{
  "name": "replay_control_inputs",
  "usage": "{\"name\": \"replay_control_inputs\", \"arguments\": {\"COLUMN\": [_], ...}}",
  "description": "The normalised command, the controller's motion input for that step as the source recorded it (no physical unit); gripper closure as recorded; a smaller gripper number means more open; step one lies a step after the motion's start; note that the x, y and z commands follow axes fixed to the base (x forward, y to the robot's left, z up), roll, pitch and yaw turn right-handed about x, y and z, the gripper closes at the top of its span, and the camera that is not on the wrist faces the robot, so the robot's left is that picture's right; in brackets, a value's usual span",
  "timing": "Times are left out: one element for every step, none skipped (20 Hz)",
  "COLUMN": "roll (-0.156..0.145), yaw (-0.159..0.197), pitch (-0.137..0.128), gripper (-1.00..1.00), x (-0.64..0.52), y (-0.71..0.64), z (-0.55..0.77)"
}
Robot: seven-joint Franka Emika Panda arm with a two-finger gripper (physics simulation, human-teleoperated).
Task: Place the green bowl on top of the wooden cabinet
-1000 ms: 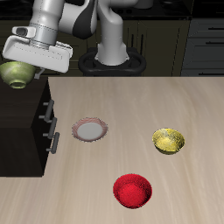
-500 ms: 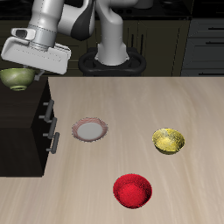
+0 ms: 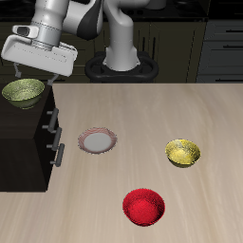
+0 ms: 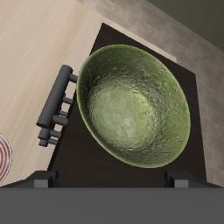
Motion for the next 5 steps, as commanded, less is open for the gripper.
{"name": "replay_control_inputs", "arguments": {"roll": [0.009, 0.003, 0.029, 0.028, 0.031], "yaw": [-0.013, 0.007, -0.028, -0.032, 0.037], "pitch": [0.006, -0.006, -0.01, -0.019, -0.034], "gripper": [-1.0, -1.0, -1.0, -1.0, -1.0], "x": [-0.04, -0.05, -0.07, -0.17, -0.11], "y": [0.0, -0.03, 0.03, 0.07, 0.17], "z": [0.07, 0.06, 0.16, 0.14, 0.18]}}
